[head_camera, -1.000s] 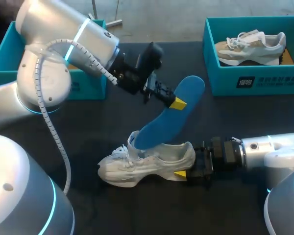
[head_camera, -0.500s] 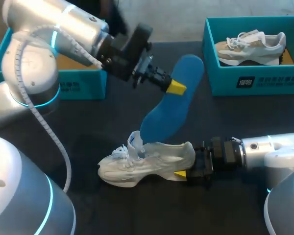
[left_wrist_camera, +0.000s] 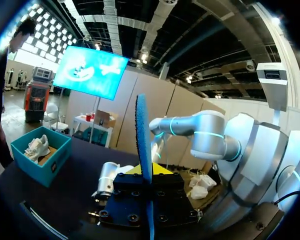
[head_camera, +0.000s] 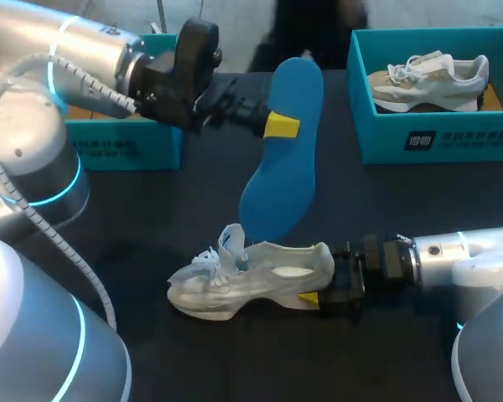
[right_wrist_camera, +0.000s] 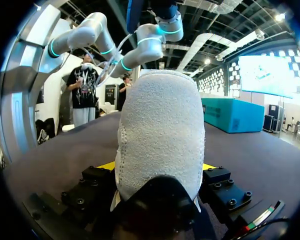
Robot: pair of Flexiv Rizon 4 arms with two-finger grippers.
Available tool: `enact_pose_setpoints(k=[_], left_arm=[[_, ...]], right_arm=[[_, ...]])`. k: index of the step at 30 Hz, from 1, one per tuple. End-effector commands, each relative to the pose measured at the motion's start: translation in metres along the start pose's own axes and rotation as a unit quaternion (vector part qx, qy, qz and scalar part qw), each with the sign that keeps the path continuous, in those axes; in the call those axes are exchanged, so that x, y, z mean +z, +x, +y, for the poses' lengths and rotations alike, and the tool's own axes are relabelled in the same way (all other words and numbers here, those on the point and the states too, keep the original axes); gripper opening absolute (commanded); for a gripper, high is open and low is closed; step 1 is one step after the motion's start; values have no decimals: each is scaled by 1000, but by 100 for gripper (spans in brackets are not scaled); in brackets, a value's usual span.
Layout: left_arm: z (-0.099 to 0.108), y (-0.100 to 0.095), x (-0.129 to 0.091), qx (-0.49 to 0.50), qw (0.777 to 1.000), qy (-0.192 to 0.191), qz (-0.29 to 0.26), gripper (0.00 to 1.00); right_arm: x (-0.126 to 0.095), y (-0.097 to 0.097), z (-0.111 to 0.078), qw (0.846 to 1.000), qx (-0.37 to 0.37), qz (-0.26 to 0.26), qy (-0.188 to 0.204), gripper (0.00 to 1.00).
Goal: Take the shoe out of the shoebox, open the shoe tongue, remove and reinsert the insole, then place the shoe into the shoebox
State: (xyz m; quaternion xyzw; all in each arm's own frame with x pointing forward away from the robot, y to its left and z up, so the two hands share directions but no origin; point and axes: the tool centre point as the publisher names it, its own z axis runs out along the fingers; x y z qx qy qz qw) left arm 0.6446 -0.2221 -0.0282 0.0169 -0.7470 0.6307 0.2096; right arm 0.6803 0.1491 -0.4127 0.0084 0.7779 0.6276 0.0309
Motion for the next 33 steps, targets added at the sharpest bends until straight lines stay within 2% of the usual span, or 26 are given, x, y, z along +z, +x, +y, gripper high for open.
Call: enact_pose_setpoints(k=[1, 5, 11, 16, 24, 29, 33], left_arm=[[3, 3, 0, 0, 1000, 8, -3, 0], [3, 3, 0, 0, 1000, 8, -3, 0], [-21, 28, -6, -13, 999, 38, 7, 0], [-33, 47, -17, -51, 997, 59, 27, 0], [-49, 77, -27, -70, 996, 53, 26, 0], [-56, 96, -30, -56, 997, 56, 4, 0], [-58, 104, -32, -55, 997, 53, -4, 0]], right_arm=[[2, 1, 0, 1000, 0, 0, 3, 0], [2, 1, 0, 1000, 0, 0, 3, 0], [2, 1, 0, 1000, 0, 0, 3, 0], [2, 1, 0, 1000, 0, 0, 3, 0], [2, 1, 0, 1000, 0, 0, 3, 0], [2, 1, 0, 1000, 0, 0, 3, 0], [2, 1, 0, 1000, 0, 0, 3, 0]])
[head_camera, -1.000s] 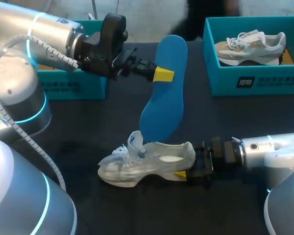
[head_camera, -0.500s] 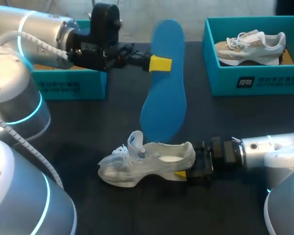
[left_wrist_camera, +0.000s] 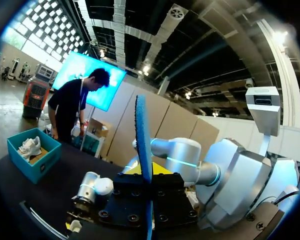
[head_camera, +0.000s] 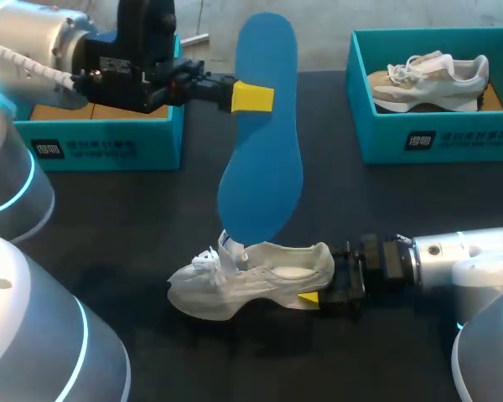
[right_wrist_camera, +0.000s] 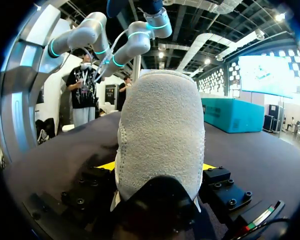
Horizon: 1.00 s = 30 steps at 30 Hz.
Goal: Take the shoe out of the shoebox, open the shoe tongue, remove and reinsert the insole, then place the shoe into the shoebox
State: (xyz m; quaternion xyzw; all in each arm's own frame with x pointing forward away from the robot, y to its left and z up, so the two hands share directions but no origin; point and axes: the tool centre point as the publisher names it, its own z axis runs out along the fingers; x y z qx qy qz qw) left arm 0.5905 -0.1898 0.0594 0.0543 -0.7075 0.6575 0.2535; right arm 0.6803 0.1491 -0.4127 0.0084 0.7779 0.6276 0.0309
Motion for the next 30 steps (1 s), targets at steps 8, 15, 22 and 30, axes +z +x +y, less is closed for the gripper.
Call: enact_pose_setpoints(k=[8, 15, 22, 30], left_arm=[[0, 27, -17, -8, 1000, 7, -24, 0], [-2, 34, -21, -9, 1000, 9, -21, 0], [-4, 36, -23, -9, 1000, 9, -25, 0], [-4, 36, -23, -9, 1000, 9, -25, 0]], right_arm=[[2, 1, 0, 1000, 0, 0, 3, 0], [2, 1, 0, 1000, 0, 0, 3, 0], [2, 1, 0, 1000, 0, 0, 3, 0], [2, 1, 0, 1000, 0, 0, 3, 0]])
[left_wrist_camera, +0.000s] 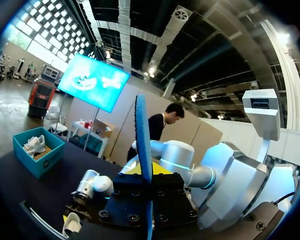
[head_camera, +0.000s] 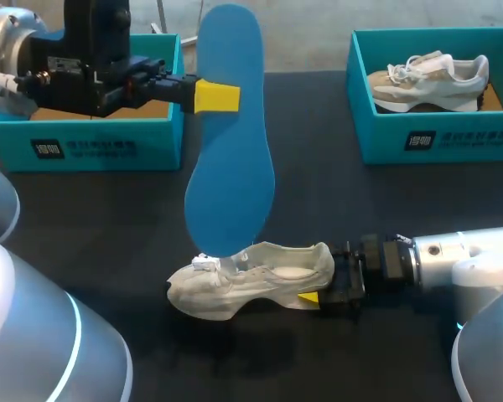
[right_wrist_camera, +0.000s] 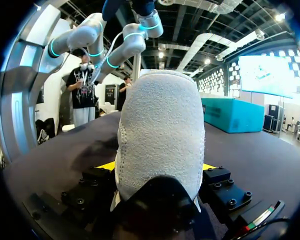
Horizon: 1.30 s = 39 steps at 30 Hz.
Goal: Take the shoe out of the shoebox, open the shoe tongue, remove and reinsert the insole, then place the shoe into the shoebox
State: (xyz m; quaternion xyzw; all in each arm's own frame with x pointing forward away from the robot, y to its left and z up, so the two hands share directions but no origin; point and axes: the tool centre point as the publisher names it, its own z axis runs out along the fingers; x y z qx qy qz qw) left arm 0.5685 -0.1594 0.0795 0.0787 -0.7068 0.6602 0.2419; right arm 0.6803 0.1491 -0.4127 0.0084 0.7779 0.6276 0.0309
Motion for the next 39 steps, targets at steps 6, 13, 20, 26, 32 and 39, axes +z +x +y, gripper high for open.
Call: enact_pose_setpoints(k=[6, 13, 20, 26, 32, 39], left_arm=[[1, 1, 0, 0, 1000, 0, -1, 0], [1, 1, 0, 0, 1000, 0, -1, 0], [1, 1, 0, 0, 1000, 0, -1, 0], [1, 1, 0, 0, 1000, 0, -1, 0], [1, 1, 0, 0, 1000, 0, -1, 0], [1, 1, 0, 0, 1000, 0, -1, 0]], right_arm=[[-1, 2, 2, 1000, -1, -6, 2, 50], [-8, 0, 4, 1000, -2, 0, 11, 100], [-25, 0, 8, 999, -1, -3, 35, 100], [-40, 2, 13, 996, 16, 6, 93, 100], [-56, -1, 29, 984, 40, 4, 176, 100], [-68, 4, 42, 961, 39, 7, 275, 100]])
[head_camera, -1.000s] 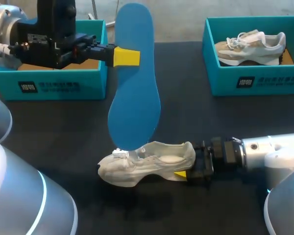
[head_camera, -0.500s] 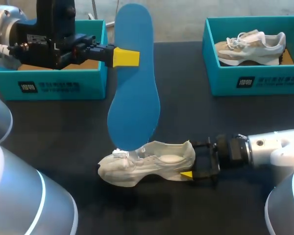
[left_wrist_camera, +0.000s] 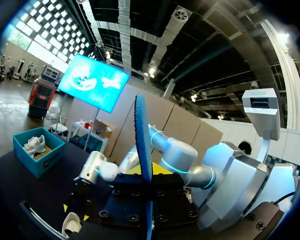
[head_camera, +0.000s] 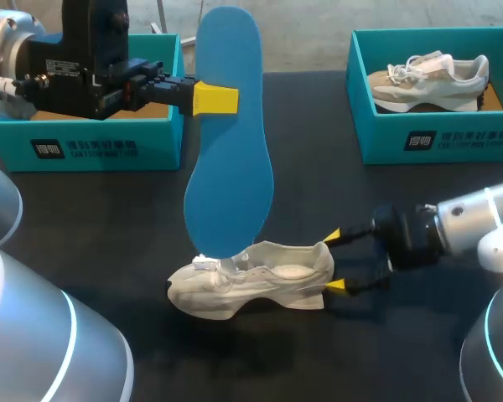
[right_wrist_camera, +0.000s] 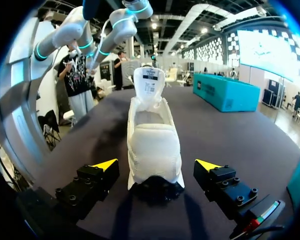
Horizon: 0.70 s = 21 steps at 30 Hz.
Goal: Take the shoe out of the shoebox, open the shoe tongue, remove and reinsert the insole, then place the shoe into the shoebox
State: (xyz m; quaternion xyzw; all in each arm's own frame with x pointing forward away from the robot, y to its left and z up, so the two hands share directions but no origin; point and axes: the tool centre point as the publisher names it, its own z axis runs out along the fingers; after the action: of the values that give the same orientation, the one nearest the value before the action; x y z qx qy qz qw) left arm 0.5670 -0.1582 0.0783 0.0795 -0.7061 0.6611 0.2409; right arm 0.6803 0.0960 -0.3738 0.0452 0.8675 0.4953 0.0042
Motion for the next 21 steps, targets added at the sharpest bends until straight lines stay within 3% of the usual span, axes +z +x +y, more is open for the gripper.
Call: enact_pose_setpoints(k=[1, 7, 19, 21], left_arm=[[-1, 0, 1, -1, 1000, -2, 0, 0], [-1, 0, 1, -1, 1000, -2, 0, 0], [-1, 0, 1, -1, 1000, -2, 0, 0], [-1, 0, 1, -1, 1000, -2, 0, 0]], right_arm=[[-13, 10, 12, 992, -5, 4, 129, 100], [-8, 22, 22, 978, -17, 9, 206, 100], [-8, 22, 22, 978, -17, 9, 206, 100], [0, 19, 29, 966, -2, 12, 259, 100]])
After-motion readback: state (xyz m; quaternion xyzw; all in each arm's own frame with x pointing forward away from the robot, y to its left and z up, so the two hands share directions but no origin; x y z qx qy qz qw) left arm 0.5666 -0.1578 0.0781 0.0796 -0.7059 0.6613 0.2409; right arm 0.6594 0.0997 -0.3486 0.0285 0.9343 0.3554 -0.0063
